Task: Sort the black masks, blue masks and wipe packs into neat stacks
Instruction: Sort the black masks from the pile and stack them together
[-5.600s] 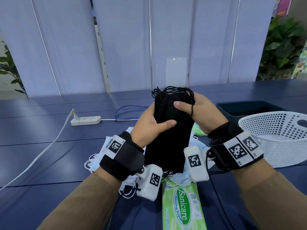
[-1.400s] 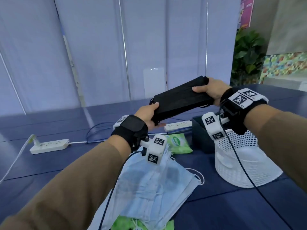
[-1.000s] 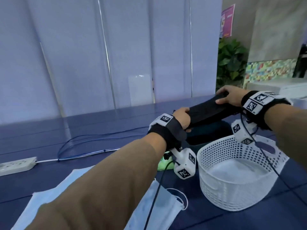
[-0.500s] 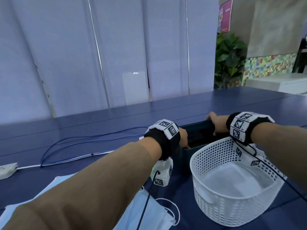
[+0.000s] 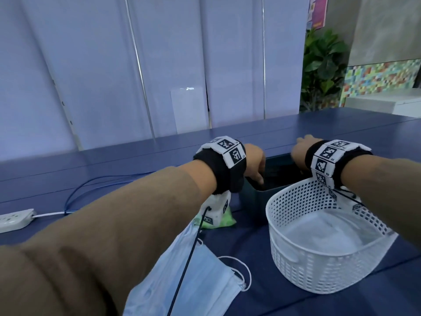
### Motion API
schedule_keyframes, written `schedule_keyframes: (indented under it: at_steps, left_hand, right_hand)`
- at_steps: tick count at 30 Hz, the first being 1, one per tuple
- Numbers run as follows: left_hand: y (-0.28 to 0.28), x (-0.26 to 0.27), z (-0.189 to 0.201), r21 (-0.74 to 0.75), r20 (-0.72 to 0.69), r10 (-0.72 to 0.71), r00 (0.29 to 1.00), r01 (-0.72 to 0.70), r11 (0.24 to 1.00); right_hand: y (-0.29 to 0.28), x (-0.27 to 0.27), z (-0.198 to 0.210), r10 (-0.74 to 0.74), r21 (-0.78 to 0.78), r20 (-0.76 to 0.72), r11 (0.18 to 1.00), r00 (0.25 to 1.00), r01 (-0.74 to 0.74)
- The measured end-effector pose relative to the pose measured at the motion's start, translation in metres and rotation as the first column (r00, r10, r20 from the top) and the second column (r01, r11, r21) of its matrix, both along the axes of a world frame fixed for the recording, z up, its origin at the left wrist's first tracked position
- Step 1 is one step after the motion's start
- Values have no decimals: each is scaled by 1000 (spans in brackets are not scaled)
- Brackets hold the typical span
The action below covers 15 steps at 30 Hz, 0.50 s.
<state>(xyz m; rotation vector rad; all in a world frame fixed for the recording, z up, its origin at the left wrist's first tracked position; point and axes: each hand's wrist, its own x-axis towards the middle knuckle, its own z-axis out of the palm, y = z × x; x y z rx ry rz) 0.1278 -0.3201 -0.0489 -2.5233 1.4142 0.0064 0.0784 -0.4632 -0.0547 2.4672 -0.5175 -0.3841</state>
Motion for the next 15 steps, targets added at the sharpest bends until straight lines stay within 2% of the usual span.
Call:
schedule_keyframes:
  at_steps: [4, 6, 7, 9, 11, 12, 15]
  left_hand:
    - [-18, 10, -27, 173, 14, 39, 999, -41, 984]
    - [-44, 51, -52, 256, 30, 128, 991, -132, 958]
    - [-48, 59, -53, 290, 20, 144, 989, -144, 946]
    - [-33, 35, -31, 277, 9, 133, 991, -130, 952]
    - [-10, -7, -5, 218, 23, 35, 999, -39, 975]
    - [-6, -13, -6, 174, 23, 23, 999, -27, 984]
    - [3, -28, 3, 105, 4, 87, 996, -87, 991]
  right_hand:
    - [-11, 6, -9, -31, 161, 42, 987, 999, 23]
    - [-16, 8, -11, 2, 214, 51, 977, 999, -13]
    - [-18, 7, -11, -17, 237, 8, 971, 1000, 14]
    - [-20, 6, -10, -43, 262, -69, 963, 997, 60]
    - [-22, 4, -10, -39, 281, -91, 958, 995, 63]
    - [-22, 5, -12, -40, 263, -112, 962, 993, 68]
    - [-20, 7, -15, -20, 166, -178, 985, 984, 50]
